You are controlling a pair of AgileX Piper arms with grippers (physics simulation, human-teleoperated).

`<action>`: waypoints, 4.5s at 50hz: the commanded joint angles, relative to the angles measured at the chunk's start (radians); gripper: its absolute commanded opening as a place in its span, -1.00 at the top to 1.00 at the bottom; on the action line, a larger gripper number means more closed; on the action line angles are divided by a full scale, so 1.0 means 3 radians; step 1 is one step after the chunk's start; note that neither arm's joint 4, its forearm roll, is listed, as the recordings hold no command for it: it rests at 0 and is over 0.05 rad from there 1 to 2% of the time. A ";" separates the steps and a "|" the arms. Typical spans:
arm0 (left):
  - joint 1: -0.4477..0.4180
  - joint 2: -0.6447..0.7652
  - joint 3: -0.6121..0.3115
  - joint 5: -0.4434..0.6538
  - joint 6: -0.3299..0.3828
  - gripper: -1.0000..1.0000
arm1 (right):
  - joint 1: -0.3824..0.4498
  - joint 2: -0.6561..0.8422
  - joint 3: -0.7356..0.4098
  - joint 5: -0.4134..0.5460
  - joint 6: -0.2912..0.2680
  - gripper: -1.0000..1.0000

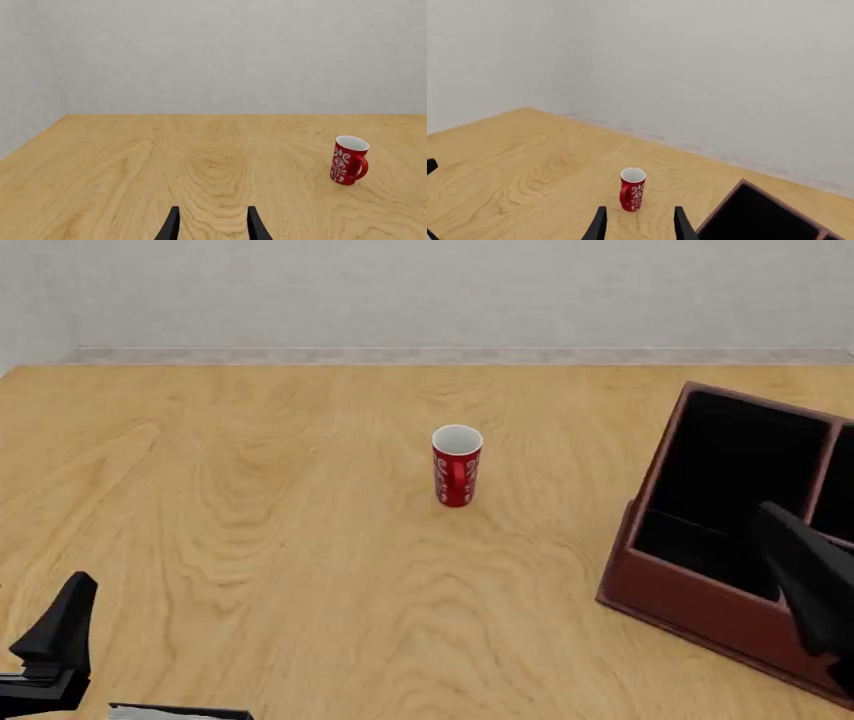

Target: Pick up the book and place it in the left compartment of the caddy.

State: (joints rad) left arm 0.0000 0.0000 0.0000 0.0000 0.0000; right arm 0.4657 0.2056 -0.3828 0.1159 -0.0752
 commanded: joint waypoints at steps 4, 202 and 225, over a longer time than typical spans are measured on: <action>0.0000 0.0000 0.0000 0.0000 0.0000 -1.00 | 0.0505 0.0390 -0.0160 -0.0158 0.0047 -1.00; 0.0000 0.0000 0.0000 0.0000 0.0000 -1.00 | 0.2742 0.4402 -0.1419 -0.1378 0.0604 -1.00; 0.0000 0.0000 0.0000 0.0000 0.0000 -1.00 | 0.2756 0.4697 -0.1350 -0.1596 0.0723 -1.00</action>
State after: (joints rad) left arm 0.0000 0.0000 0.0000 0.0000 0.0000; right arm 1.2914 1.5810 -0.7968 -0.3377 0.1277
